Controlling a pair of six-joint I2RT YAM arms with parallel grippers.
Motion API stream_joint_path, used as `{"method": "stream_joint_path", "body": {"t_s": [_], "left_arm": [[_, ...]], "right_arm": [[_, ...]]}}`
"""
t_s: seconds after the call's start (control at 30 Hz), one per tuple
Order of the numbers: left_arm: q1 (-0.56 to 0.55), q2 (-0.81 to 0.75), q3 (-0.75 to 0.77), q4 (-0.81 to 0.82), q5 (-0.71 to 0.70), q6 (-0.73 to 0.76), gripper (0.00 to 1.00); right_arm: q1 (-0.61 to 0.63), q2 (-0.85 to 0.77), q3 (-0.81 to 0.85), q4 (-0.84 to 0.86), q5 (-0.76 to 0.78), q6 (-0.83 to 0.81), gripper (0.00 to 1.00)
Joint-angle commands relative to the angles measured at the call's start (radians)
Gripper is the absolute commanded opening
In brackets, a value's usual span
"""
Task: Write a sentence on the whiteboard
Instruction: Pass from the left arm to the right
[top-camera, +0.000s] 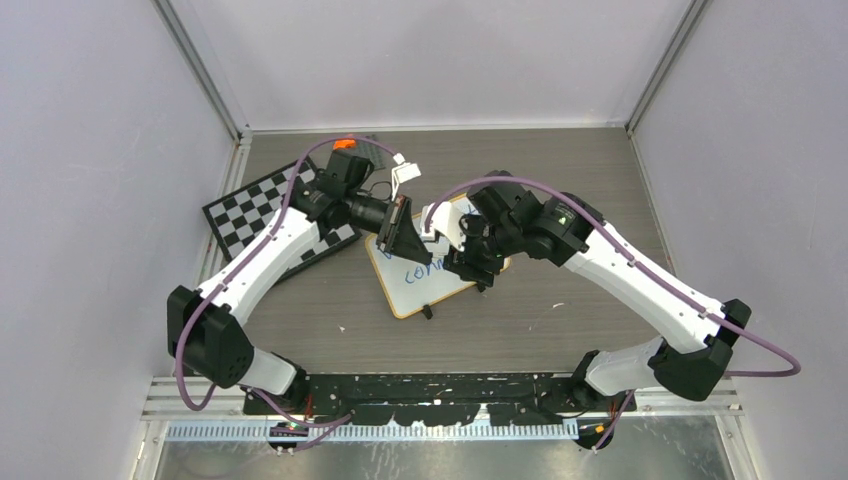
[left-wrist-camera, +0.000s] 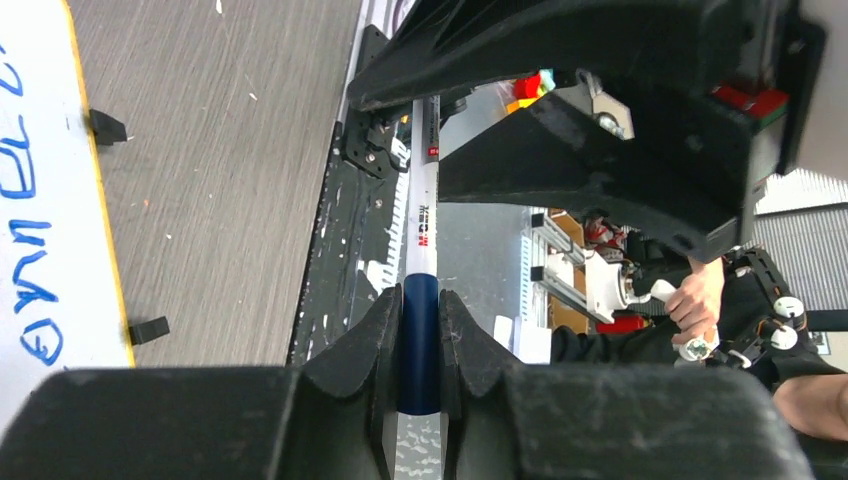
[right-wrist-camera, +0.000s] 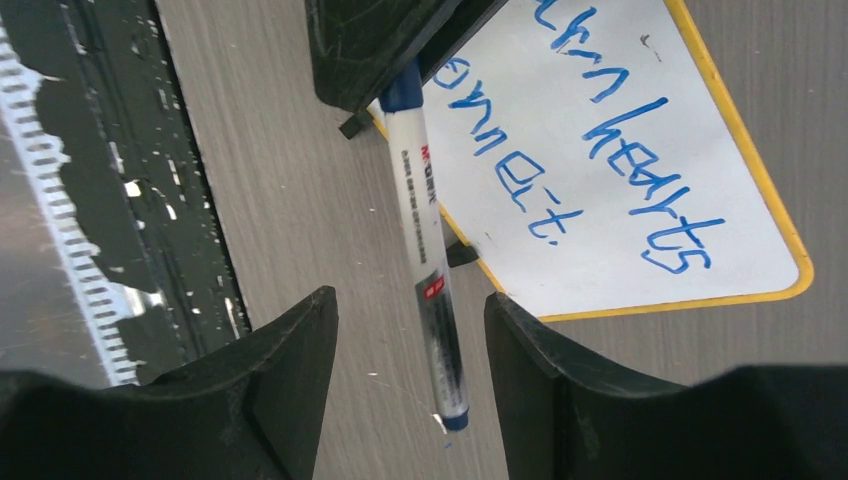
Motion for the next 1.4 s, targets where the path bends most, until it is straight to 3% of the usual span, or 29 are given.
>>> {"method": "stream_joint_path", "body": {"t_s": [0.0,0.17,0.2,0.33,0.5,0.7,0.83,1.0,1.23,1.37], "left_arm": [[-0.014,0.016,0.007,0.053,0.058,-0.048,0.00],[-0.035,0.029,0.003,0.058,0.054,-0.050,0.00],[-0.040,0.030,0.000,0.062,0.051,-0.051,0.00],[-0.063,0.028,-0.014,0.111,0.041,-0.078,0.00],[-0.116,0.046,-0.010,0.116,0.051,-0.063,0.00],[-0.136,0.042,-0.007,0.051,0.040,0.036,0.00],[-0.134,0.021,0.017,-0.026,0.001,0.112,0.00],[-0.077,0.020,0.099,-0.158,-0.011,0.202,0.24],[0.055,-0.037,0.149,-0.211,0.005,0.241,0.65],[0.122,-0.055,0.168,-0.202,-0.041,0.226,0.81]], "right_arm": [[0.047,0.012,-0.036,0.059,0.129,-0.042,0.59],[0.077,0.015,-0.048,0.084,0.165,-0.036,0.07],[0.078,0.013,-0.045,0.090,0.167,-0.030,0.01],[0.079,0.007,-0.038,0.128,0.156,0.026,0.00],[0.079,0.015,-0.005,0.111,0.013,0.047,0.00],[0.077,0.018,0.035,0.055,-0.128,0.057,0.00],[0.069,0.006,0.007,0.053,-0.121,0.062,0.00],[0.040,-0.049,-0.067,0.081,-0.092,0.078,0.00],[-0.012,-0.175,-0.222,0.136,-0.047,0.115,0.00],[-0.085,-0.233,-0.271,0.163,-0.083,0.168,0.00]]}}
